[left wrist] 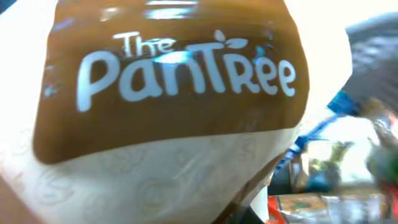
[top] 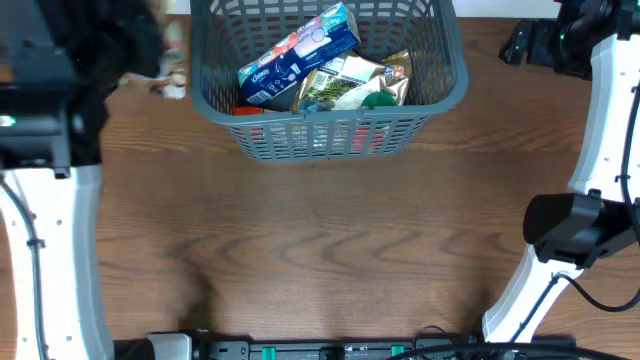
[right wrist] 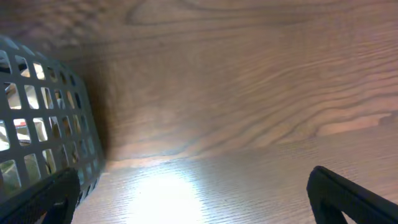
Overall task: Pack container
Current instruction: 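Lift the snack pouch over the basket and release it inside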
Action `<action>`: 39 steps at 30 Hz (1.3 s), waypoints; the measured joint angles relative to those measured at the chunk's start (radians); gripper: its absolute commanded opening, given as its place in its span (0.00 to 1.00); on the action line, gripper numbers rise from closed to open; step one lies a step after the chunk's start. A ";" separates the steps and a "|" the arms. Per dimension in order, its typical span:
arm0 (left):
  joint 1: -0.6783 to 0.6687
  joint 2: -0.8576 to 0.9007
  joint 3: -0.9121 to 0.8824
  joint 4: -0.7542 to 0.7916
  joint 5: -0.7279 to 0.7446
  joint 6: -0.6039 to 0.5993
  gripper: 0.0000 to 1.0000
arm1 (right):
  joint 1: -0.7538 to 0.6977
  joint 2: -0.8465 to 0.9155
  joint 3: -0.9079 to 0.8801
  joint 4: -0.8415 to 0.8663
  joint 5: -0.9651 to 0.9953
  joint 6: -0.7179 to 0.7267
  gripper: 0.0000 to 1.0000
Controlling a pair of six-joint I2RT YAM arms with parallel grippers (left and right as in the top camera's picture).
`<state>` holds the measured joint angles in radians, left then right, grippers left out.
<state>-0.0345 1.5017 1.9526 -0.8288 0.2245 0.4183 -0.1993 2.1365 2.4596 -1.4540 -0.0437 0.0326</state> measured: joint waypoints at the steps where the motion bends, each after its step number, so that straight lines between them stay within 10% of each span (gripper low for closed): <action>1: -0.030 0.000 0.000 0.014 0.016 0.061 0.06 | 0.000 0.000 0.000 0.000 0.000 0.000 0.99; 14: -0.281 0.241 0.007 0.200 0.088 0.546 0.06 | 0.000 0.000 0.000 0.000 0.000 0.000 0.99; 32: -0.360 0.565 0.006 -0.114 0.087 0.600 0.06 | 0.000 0.000 0.000 -0.014 0.000 0.000 0.99; 39: -0.359 0.607 0.006 -0.151 0.087 0.603 0.94 | 0.001 0.000 0.000 -0.014 0.000 0.000 0.99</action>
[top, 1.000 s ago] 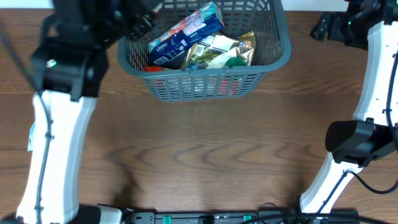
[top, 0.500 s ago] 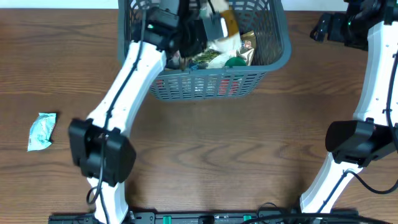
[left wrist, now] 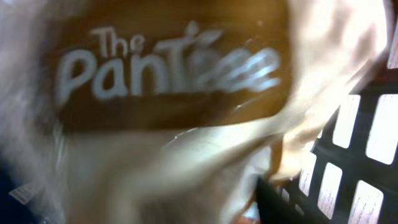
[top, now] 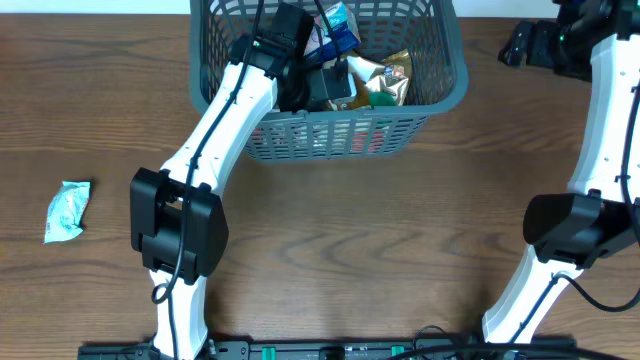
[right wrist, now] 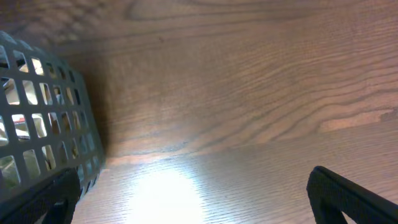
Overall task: Pack container
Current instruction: 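Lift the snack pouch over the basket and release it inside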
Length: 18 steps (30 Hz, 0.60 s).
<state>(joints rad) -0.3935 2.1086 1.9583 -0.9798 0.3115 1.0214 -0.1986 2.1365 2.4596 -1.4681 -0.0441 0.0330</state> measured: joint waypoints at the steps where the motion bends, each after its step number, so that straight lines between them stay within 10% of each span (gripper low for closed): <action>1: 0.000 0.000 0.000 0.008 0.000 0.004 0.99 | 0.000 0.000 0.000 -0.001 0.000 0.000 0.99; 18: 0.066 -0.144 0.262 0.009 -0.258 -0.142 0.98 | 0.000 0.000 0.000 -0.008 0.000 -0.013 0.99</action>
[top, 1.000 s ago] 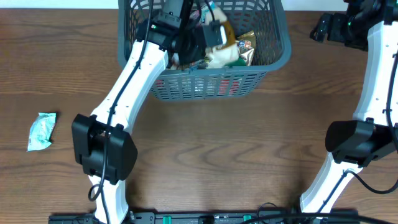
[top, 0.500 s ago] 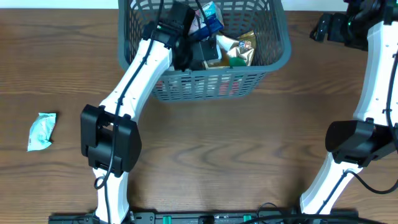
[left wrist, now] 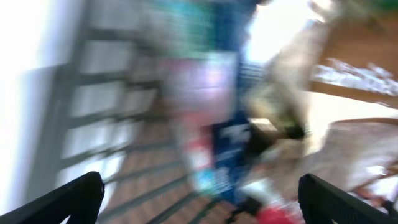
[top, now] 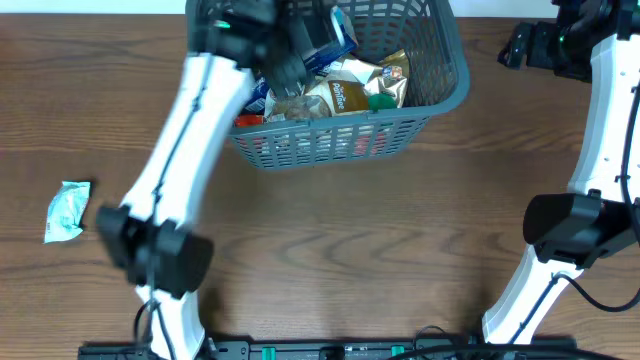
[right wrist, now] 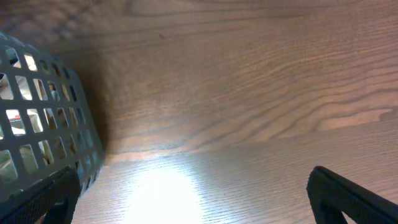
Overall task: Pack container
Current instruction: 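Lift the snack pouch over the basket and release it inside, then move the left gripper to the mint-green wrapper and grasp it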
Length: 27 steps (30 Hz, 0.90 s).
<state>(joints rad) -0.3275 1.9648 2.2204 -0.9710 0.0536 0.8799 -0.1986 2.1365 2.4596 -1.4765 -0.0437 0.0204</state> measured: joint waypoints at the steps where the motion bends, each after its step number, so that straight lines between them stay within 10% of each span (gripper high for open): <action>1: 0.024 -0.031 0.026 -0.004 -0.016 -0.032 0.98 | 0.000 0.000 0.000 0.000 0.000 0.000 0.99; 13: 0.599 -0.293 0.085 -0.393 -0.120 -0.488 0.98 | 0.000 0.000 0.000 0.001 0.000 -0.004 0.99; 27: 0.909 -0.276 -0.258 -0.351 0.050 -0.500 0.98 | 0.000 0.000 0.000 0.046 0.000 -0.006 0.99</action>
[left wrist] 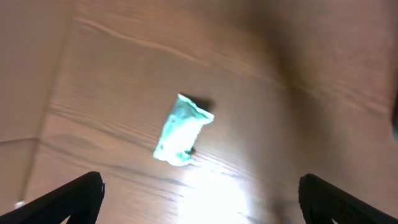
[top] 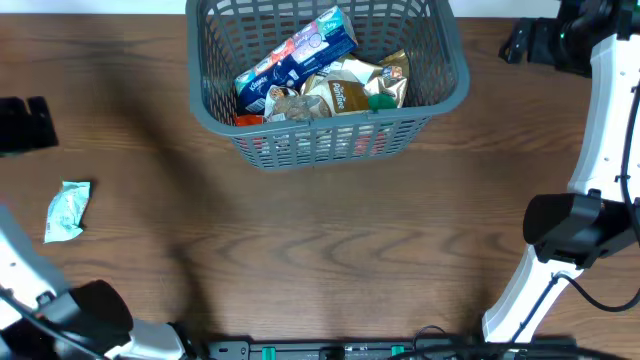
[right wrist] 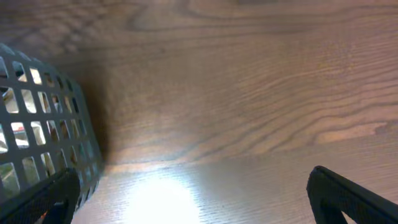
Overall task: Pack container
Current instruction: 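Move the left gripper to the mint-green wrapper and grasp it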
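Note:
The grey plastic basket [top: 210, 100] stands at the table's far middle. It holds a blue tissue pack [top: 295, 55], a brown-and-white Pantree bag [top: 335, 95] and other packets. A small teal packet [top: 68, 210] lies on the wood at the left; the left wrist view shows the teal packet [left wrist: 182, 129] below and ahead of the fingers. My left gripper [left wrist: 199, 205] hangs open and empty above it, at the left edge as the left gripper [top: 22, 125]. My right gripper [right wrist: 199, 205] is open, empty, right of the basket [right wrist: 37, 130].
Both white arms come up from the table's near edge, the right arm [top: 600, 120] along the right side. A black bar [top: 330, 350] runs along the front edge. Brown wood table [top: 330, 250] spreads between basket and front edge.
My left gripper was open over the basket's contents; now it is out at the table's left side, above the teal packet. The right arm has not moved.
My left gripper held the Pantree bag near the table's far left. Then it was inside the basket with the bag. After that it was open and the bag lay in the basket. Now it hangs open over the teal packet.

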Action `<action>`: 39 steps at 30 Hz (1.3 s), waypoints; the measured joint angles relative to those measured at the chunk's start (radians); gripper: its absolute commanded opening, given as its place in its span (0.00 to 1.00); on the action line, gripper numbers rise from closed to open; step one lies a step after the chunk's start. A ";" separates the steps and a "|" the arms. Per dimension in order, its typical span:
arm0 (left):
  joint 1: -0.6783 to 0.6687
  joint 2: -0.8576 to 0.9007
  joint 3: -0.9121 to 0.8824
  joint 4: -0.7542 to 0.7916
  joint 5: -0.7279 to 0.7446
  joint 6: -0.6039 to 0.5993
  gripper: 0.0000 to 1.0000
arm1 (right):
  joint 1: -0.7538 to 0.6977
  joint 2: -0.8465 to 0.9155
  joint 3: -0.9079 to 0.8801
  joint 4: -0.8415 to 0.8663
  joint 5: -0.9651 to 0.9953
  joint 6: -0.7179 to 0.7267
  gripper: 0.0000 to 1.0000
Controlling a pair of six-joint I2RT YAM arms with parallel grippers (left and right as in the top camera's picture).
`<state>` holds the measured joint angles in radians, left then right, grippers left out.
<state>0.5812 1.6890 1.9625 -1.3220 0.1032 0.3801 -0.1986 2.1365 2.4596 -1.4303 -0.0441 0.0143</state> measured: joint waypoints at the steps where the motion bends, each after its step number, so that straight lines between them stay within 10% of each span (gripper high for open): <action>1: 0.000 0.000 -0.053 0.026 0.003 0.008 0.99 | 0.000 0.000 0.000 0.002 0.000 0.000 0.99; 14: 0.002 0.009 -0.514 0.296 -0.035 0.161 0.99 | 0.000 0.000 0.000 0.032 0.000 0.000 0.99; 39: 0.149 0.174 -0.711 0.634 -0.085 0.467 0.98 | 0.000 0.000 0.000 0.049 0.000 0.023 0.99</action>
<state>0.7303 1.8629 1.2510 -0.6880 0.0185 0.8471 -0.1986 2.1365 2.4596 -1.3811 -0.0437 0.0376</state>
